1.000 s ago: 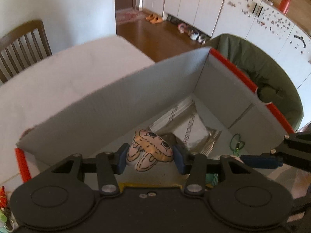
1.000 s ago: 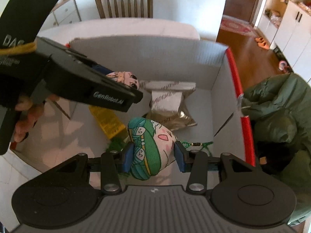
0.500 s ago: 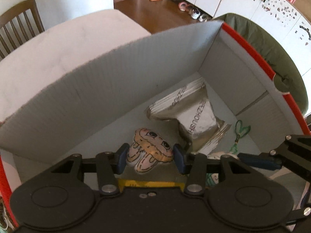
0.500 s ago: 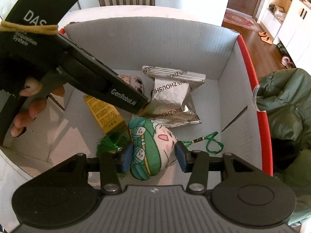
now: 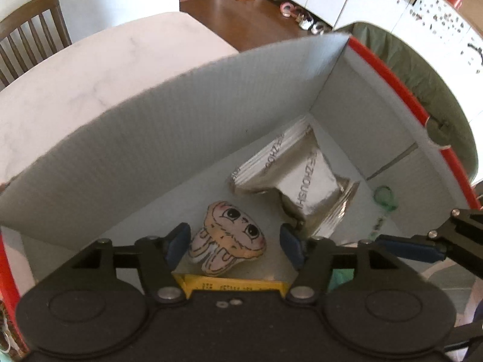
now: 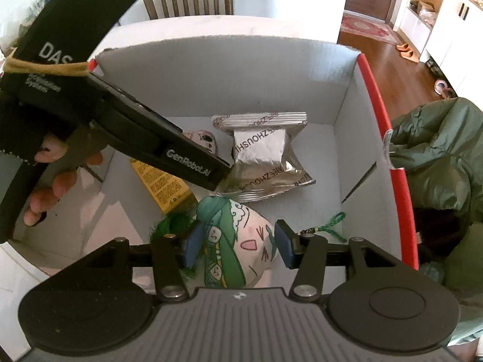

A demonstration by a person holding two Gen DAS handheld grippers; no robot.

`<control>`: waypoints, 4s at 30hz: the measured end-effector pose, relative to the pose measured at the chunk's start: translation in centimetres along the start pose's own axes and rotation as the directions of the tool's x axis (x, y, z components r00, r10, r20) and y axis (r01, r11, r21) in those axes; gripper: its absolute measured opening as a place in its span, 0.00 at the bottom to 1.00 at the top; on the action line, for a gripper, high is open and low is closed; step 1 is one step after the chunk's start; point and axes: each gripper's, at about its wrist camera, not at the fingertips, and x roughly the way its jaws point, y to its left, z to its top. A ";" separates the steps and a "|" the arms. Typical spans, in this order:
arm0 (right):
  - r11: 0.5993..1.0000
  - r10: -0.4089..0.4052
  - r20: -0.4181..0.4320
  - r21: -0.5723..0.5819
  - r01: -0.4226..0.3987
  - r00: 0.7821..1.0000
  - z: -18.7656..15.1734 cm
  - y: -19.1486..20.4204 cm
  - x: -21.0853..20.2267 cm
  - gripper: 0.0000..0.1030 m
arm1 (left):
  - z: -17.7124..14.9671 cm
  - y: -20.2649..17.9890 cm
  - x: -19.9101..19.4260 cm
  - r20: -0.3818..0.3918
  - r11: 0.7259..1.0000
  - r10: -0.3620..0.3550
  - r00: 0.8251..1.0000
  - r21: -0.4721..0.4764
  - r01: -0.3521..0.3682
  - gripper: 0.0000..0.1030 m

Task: Organize objects
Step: 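Lower both plush toys into the box and open both grippers, then withdraw both grippers from the box back toward the table, then grasp the beige bread roll with the right gripper while the left gripper grasps the clear plastic bag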

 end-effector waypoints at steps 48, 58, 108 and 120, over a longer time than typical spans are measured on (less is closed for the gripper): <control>0.987 0.148 0.343 0.013 -0.163 0.928 -1.9 10.5 -15.1 0.72 | -13.6 7.2 -23.3 0.487 0.992 0.018 0.873 -0.116 0.045 0.93; 0.976 0.214 0.377 -0.036 -0.217 0.901 -1.3 17.1 -15.2 0.80 | -18.4 12.5 -26.3 0.519 0.980 0.090 0.850 -0.199 0.018 0.99; 0.911 0.255 -0.009 -0.333 -0.243 0.967 5.2 42.7 5.8 0.73 | -33.2 30.1 -15.3 0.337 0.933 0.289 0.896 -0.306 -0.186 0.89; 0.896 0.281 -0.046 -0.346 -0.279 0.959 6.0 44.8 8.0 0.56 | -33.4 31.1 -14.9 0.338 0.936 0.286 0.897 -0.297 -0.187 0.67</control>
